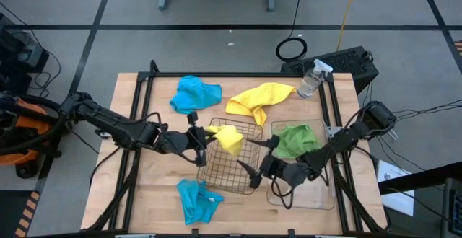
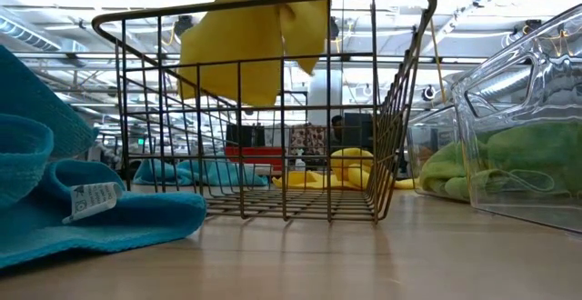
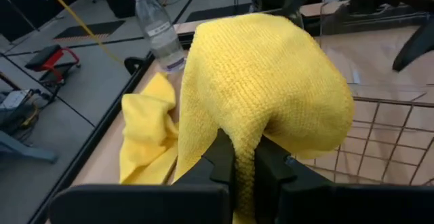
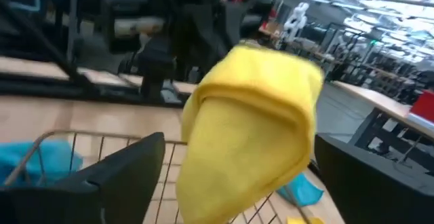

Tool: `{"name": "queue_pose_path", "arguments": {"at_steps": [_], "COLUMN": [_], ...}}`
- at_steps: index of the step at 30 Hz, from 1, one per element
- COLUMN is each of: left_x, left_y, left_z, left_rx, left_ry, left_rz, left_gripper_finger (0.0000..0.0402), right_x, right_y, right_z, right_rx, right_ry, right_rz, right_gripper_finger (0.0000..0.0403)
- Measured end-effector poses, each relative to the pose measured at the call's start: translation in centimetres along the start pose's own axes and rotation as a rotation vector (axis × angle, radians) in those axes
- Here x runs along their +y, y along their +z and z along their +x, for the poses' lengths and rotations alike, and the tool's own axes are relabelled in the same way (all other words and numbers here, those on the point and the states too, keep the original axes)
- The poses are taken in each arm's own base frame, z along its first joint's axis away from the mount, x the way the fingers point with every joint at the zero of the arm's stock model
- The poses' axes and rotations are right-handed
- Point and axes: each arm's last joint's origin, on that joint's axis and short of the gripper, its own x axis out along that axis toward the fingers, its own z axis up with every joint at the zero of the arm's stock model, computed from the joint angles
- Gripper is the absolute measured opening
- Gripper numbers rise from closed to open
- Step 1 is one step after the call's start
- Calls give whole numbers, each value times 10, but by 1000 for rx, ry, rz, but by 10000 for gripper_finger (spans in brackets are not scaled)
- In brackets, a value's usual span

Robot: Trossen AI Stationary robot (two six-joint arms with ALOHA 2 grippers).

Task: Sort microfiber towel by color & place in baskets
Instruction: Put the left yellow microfiber cloth into the wire basket

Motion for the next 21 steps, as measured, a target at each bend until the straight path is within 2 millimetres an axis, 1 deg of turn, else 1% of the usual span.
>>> {"name": "queue_pose_path", "arguments": {"at_steps": [2,4,9,13,15,17,21], "left_x": [2,2,-3,-8,-9,-10,-10], "left_y": [0,0,3,4,4,5,6], "left_z": [1,1,8,16,20,24,32], "left_rx": [2,0,-38,-71,-84,-101,-133], "left_ry": [4,6,-40,-37,-32,-26,-11], "left_rz": [-4,-8,-20,-18,-26,-38,-67], "left_gripper_finger": [25,25,25,26,31,38,45], "right_x": [-2,-7,-22,-30,-31,-31,-31], "right_y": [1,-1,-4,-7,-8,-9,-11], "right_z": [3,11,37,49,51,52,51], "right_rx": [-3,-2,-7,7,16,24,41], "right_ry": [-10,1,99,176,199,199,198], "right_rz": [4,34,120,200,216,216,205], "right_gripper_finger": [387,396,394,385,365,332,241]}}
